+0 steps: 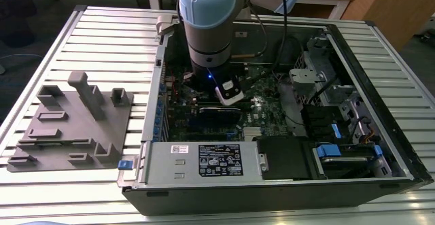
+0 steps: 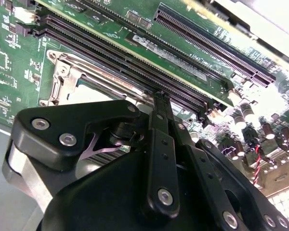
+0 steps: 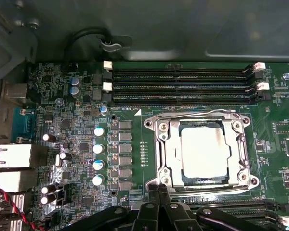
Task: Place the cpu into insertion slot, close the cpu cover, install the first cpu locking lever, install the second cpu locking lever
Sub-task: 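Install the second cpu locking lever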
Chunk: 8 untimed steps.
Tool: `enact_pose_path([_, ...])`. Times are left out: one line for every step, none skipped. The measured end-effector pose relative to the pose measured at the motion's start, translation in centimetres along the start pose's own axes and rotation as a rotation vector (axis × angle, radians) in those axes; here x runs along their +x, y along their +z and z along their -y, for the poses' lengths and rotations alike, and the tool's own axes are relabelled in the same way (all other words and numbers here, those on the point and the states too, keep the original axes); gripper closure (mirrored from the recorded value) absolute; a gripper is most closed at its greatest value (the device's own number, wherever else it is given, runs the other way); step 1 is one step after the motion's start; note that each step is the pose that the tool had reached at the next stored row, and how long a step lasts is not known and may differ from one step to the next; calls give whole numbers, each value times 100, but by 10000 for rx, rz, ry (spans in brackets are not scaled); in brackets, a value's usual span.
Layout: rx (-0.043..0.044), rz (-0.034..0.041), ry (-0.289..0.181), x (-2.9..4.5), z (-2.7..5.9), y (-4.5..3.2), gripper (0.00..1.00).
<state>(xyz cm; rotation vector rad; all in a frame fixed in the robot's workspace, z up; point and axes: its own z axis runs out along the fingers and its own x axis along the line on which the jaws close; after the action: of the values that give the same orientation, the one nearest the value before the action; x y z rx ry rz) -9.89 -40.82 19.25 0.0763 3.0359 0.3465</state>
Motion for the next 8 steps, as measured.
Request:
enact_pose_path([-4, -1, 0, 2, 1, 2, 89])
enact_pose_path([-4, -1, 0, 6, 2, 4, 89])
enact_pose_path([-5, -1, 0, 9, 2, 6, 89])
enact_pose_path([-4, -2, 0, 14, 3, 9, 89])
enact_pose_path([-5, -1, 0, 19, 4, 11, 89])
enact_pose_path([-6, 0, -1, 24, 5, 13, 89])
enact_pose_path([-8, 1, -1, 31, 5, 14, 89])
enact_pose_path([-7, 0, -1, 37, 5, 13, 89])
